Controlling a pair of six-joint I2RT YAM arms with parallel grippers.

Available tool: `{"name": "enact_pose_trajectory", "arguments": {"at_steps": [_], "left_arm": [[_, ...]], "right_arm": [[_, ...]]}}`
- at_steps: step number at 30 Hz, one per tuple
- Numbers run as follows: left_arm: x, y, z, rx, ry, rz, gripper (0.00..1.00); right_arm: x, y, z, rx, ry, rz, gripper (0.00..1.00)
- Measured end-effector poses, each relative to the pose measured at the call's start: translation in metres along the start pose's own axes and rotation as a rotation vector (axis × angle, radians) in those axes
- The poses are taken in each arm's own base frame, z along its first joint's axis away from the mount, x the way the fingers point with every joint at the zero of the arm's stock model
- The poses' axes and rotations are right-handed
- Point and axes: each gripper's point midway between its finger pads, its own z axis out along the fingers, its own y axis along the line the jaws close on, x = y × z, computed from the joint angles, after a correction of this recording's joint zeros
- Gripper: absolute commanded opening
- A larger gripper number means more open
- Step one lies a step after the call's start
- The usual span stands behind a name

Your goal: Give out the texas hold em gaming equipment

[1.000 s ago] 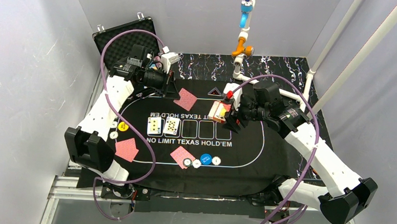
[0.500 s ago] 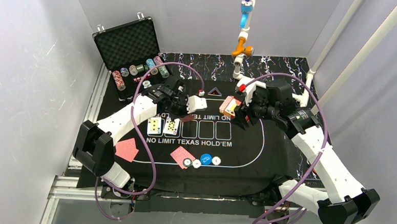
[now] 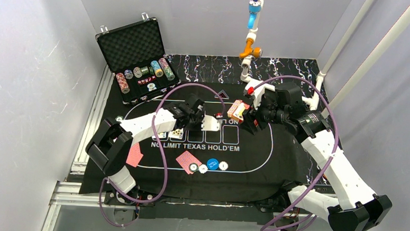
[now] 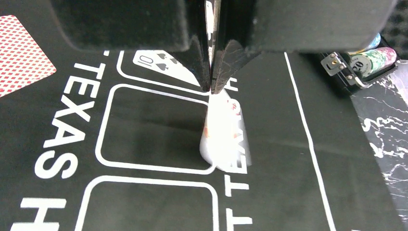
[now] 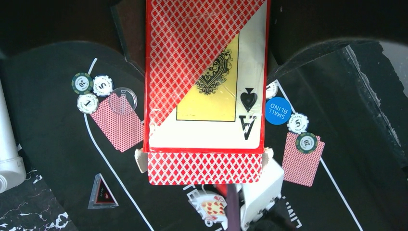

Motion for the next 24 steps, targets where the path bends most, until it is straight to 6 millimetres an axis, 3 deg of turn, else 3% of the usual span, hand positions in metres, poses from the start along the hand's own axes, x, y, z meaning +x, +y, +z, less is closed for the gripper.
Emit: {"name": "enact_pose_trajectory", "arguments": {"at_steps": [12, 14, 19, 24], "left_arm": [[0.007, -0.053, 0.011, 0.123, 0.038, 0.031, 0.02], [0.008, -0.060, 0.010, 0.148, 0.042, 0.016, 0.12], [0.009, -0.074, 0.008, 0.199, 0.045, -0.034, 0.51], [0.007, -0.091, 0.000, 0.278, 0.042, -0.107, 0.67]], "right_arm": [[0.000, -0.001, 0.000, 0.003, 0.000, 0.003, 0.01], [0.000, -0.001, 0.000, 0.003, 0.000, 0.003, 0.01], [0.000, -0.001, 0.000, 0.003, 0.000, 0.003, 0.01], [0.000, -0.001, 0.000, 0.003, 0.000, 0.002, 0.01]]}}
